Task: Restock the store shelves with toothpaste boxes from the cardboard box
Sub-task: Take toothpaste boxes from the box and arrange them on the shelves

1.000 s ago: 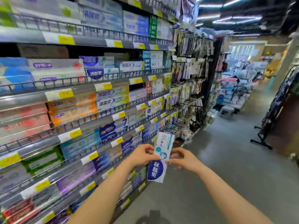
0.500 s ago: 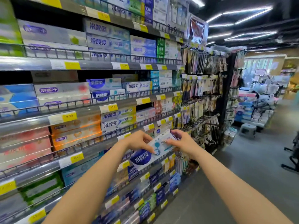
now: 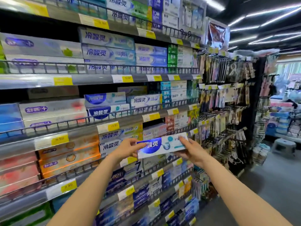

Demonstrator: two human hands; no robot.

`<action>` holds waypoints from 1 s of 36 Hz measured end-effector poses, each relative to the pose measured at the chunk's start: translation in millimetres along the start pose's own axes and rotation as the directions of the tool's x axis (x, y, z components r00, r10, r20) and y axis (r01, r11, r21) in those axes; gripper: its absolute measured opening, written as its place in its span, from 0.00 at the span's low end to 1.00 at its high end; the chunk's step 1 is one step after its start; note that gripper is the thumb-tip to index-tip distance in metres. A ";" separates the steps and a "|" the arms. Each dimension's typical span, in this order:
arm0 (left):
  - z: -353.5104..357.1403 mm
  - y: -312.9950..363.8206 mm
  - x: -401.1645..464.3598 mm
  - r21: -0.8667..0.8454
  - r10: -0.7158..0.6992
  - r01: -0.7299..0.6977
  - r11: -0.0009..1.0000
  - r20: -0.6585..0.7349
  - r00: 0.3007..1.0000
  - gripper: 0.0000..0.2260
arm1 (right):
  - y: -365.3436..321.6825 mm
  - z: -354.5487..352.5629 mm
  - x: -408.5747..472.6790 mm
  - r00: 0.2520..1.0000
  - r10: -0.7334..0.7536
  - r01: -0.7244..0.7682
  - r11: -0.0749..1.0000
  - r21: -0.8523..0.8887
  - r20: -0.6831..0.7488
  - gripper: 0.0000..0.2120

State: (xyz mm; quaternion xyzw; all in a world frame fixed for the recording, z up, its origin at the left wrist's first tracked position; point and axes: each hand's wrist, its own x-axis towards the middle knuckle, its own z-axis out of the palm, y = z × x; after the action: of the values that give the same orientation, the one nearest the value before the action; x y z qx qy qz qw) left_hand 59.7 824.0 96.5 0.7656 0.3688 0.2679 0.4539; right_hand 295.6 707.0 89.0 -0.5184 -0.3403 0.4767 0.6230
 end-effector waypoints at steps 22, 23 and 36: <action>-99.9 40.8 13.6 0.328 0.330 -0.143 0.934 -0.636 0.697 0.03 | -55.4 114.5 132.6 0.123 -0.576 0.635 -0.580 -0.510 0.808 0.34; -111.9 40.1 9.9 0.435 0.401 -0.113 0.893 -0.657 0.639 0.04 | -58.5 121.8 134.9 0.099 -0.594 0.643 -0.574 -0.507 0.798 0.30; -203.8 10.4 14.1 0.803 0.618 0.510 0.307 -0.576 0.535 0.22 | -86.5 209.6 182.9 -0.080 -0.618 0.650 -0.627 -0.429 0.782 0.30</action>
State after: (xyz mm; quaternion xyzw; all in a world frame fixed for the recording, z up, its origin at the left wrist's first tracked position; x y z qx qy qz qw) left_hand -80.5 933.5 197.4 0.6510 0.5834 0.3441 -0.3427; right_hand 181.4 946.8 208.4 -0.2922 -0.7869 -0.4220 0.3426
